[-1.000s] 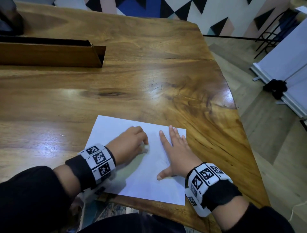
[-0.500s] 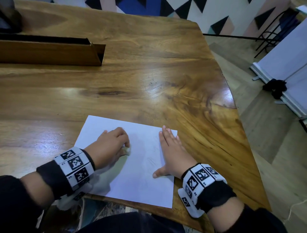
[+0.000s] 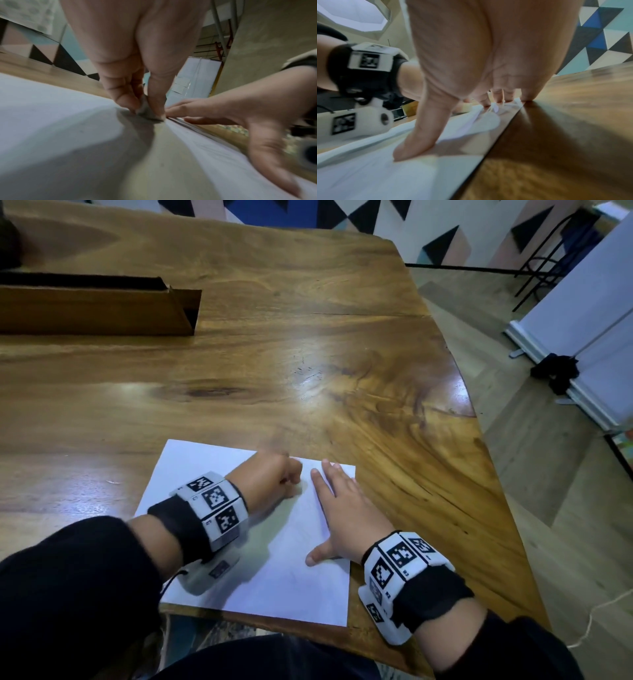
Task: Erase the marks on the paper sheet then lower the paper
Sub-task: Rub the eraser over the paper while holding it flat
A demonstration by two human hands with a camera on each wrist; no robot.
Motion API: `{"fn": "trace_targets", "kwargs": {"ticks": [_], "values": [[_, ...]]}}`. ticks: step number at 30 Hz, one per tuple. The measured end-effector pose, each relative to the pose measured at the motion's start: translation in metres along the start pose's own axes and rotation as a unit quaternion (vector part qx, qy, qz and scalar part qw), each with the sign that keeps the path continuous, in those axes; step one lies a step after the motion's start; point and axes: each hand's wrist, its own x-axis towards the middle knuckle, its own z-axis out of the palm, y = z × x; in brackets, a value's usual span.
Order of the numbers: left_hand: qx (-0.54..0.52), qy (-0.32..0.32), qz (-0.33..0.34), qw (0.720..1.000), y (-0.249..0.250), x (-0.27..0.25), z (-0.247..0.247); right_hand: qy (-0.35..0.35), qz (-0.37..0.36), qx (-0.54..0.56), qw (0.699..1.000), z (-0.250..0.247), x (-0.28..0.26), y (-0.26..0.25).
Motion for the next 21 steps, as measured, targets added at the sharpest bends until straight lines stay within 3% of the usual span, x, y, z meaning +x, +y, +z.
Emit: {"fn": "trace_targets", "kwargs": {"ticks": [3,8,10,15,19,21], "values": [[0.038,-0.092,0.021,0.995,-0.007,-0.011,-0.003,0.002,-0.004,-0.006,1.000,0.000,0.000,0.000],[-0.004,0.088,-0.036,0.995,-0.010,0.012,-0.011,-0.001,-0.002,-0.019,1.000,0.001,0.001,0.000],[-0.003,0.078,-0.032,0.996,-0.009,0.010,-0.009,0.001,-0.004,-0.014,1.000,0.002,0.001,0.000],[0.008,-0.045,-0.030,0.999,-0.015,-0.006,-0.009,0.008,-0.006,-0.012,1.000,0.002,0.000,0.001],[0.006,0.063,-0.047,0.997,-0.008,0.010,-0.010,0.008,-0.004,-0.015,1.000,0.002,0.001,0.001],[-0.002,0.071,-0.042,0.997,-0.007,0.007,-0.006,0.006,-0.005,-0.012,1.000,0.002,0.001,0.001]]}}
